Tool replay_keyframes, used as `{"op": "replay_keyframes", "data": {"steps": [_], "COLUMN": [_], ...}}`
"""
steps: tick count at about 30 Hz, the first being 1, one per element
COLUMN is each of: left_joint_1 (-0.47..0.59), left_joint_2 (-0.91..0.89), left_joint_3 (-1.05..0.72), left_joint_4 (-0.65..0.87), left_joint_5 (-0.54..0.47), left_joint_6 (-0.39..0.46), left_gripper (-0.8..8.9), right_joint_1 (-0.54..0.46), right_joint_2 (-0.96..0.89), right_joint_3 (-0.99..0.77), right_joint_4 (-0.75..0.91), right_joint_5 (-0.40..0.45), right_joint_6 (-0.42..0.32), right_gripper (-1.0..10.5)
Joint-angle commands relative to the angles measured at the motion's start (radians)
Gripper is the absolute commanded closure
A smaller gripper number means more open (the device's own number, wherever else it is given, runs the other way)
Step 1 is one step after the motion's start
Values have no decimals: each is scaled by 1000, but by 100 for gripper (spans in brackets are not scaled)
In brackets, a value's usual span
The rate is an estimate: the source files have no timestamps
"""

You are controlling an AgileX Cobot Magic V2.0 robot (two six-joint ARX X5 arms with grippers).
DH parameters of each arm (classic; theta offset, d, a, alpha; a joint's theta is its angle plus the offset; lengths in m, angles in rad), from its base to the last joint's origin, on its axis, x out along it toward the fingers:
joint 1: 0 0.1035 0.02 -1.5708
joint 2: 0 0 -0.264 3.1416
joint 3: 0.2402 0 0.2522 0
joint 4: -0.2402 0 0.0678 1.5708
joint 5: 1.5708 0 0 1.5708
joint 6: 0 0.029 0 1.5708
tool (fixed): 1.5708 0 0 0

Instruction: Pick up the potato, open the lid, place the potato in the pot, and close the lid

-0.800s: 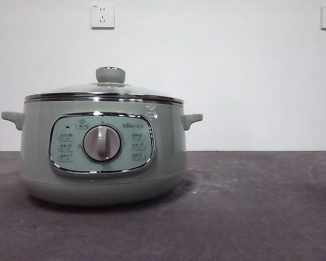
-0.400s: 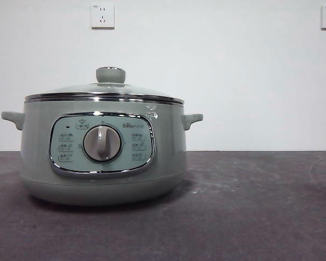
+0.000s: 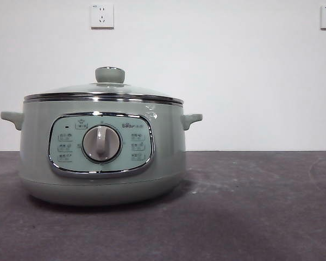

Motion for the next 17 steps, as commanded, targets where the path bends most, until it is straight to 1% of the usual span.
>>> {"op": "replay_keyframes", "data": {"steps": [1,4,6,11,17], "left_joint_1": [3,3,3,3,3], "left_joint_2": [-3,-3,-3,-3,-3], "left_joint_3": [-16,-16,-16,-16,-16], "left_joint_4": [4,4,4,4,4], "left_joint_5": [-1,-1,-1,-1,-1], "left_joint_6": [-5,-5,-5,-5,-5], "left_gripper": [817,817,817,817,817], "right_joint_1": [-100,-177,-211,-260,-272], "right_joint_2": [-76,-152,-199,-288,-329], "right_joint_3": [-97,-200,-261,-372,-447], "right_joint_4": [87,158,185,192,193], "right_joint_5": [-86,-150,-173,-171,-171], "right_joint_6": [-26,-26,-23,5,14], "right_gripper": [945,945,945,945,946]}}
